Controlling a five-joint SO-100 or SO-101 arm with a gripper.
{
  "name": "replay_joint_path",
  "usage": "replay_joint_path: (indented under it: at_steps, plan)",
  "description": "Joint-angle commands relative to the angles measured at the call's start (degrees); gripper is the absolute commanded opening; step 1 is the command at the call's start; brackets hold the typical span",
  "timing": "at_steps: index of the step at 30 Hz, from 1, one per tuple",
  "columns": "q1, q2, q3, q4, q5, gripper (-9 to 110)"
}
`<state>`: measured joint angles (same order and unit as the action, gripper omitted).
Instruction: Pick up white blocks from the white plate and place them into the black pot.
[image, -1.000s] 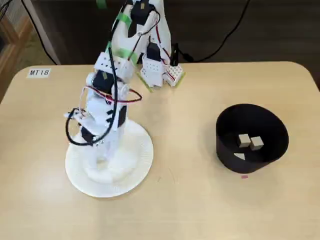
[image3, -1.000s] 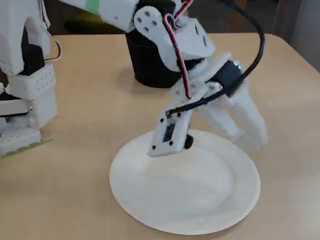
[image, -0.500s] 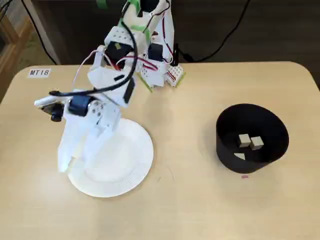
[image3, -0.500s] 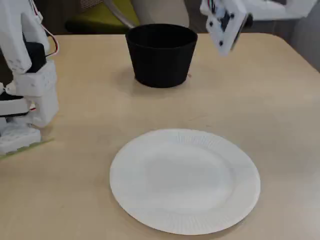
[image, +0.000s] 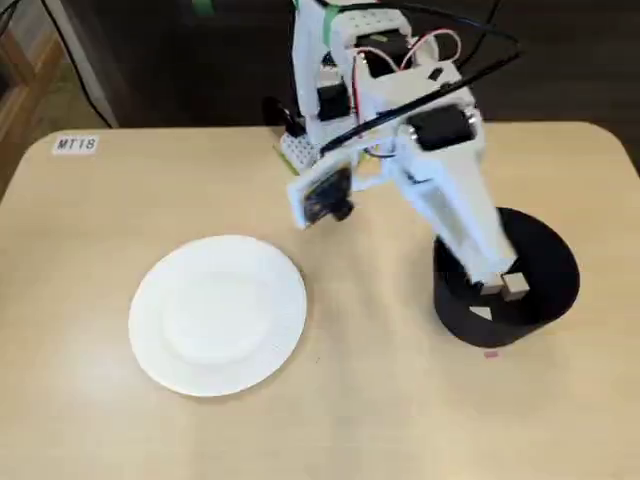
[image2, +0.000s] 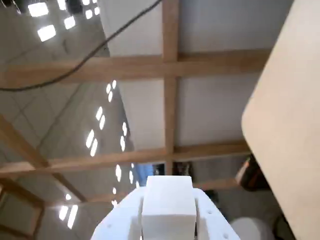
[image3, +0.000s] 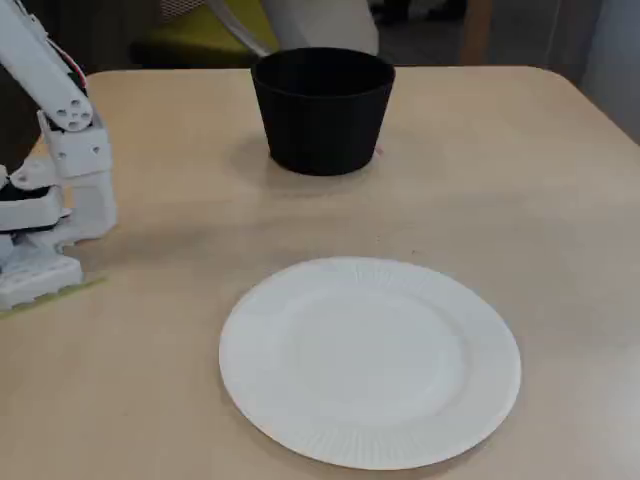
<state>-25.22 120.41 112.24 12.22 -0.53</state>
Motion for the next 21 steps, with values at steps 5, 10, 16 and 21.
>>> replay_joint_path:
  at_steps: [5,10,16,21]
  plan:
    - [-13.71,14.94,20.3,0.62,-1.05,-2]
    - [-17.05,18.72,31.82,-0.88,-1.23,-2]
    - [-16.79,19.34,36.65,-2.64,-2.72,-2]
    - [-15.64,18.81,36.65,-4.48,-2.9,-2]
